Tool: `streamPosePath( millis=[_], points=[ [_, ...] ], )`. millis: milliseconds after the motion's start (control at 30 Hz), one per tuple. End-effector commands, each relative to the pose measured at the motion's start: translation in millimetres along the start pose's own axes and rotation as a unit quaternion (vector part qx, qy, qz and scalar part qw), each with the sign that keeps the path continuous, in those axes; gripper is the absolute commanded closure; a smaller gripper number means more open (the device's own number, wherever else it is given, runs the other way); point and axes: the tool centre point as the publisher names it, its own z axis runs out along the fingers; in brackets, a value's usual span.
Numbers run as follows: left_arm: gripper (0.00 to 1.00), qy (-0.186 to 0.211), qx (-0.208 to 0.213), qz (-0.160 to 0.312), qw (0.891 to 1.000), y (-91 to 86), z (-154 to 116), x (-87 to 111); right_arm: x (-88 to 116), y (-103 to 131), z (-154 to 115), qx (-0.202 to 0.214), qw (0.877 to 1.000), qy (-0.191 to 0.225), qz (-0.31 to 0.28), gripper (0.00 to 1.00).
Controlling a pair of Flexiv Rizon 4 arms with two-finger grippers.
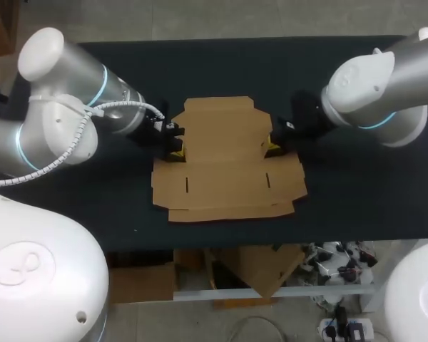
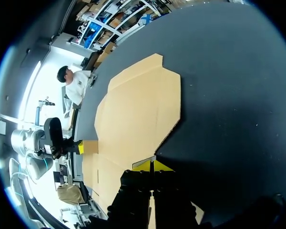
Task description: Assemble the packaging by folding the flat box into shape, placing the metal phone stand inside, and closing the box properly
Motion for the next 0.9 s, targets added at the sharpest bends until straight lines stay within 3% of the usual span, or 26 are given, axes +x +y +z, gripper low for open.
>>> streamPosePath(
  millis=[33,900],
  points=[
    [1.0,-0.011,-0.003,-0.001,1.0,-1.5,3.0,4.6,1.2,2.6,2.6,0.005,1.0,-0.002,0.001,1.0],
    [1.0,-0.011,-0.01,0.003,1.0,-2.2,9.4,10.6,6.3,-1.3,5.9,0.011,1.0,-0.01,0.001,1.0]
  ],
)
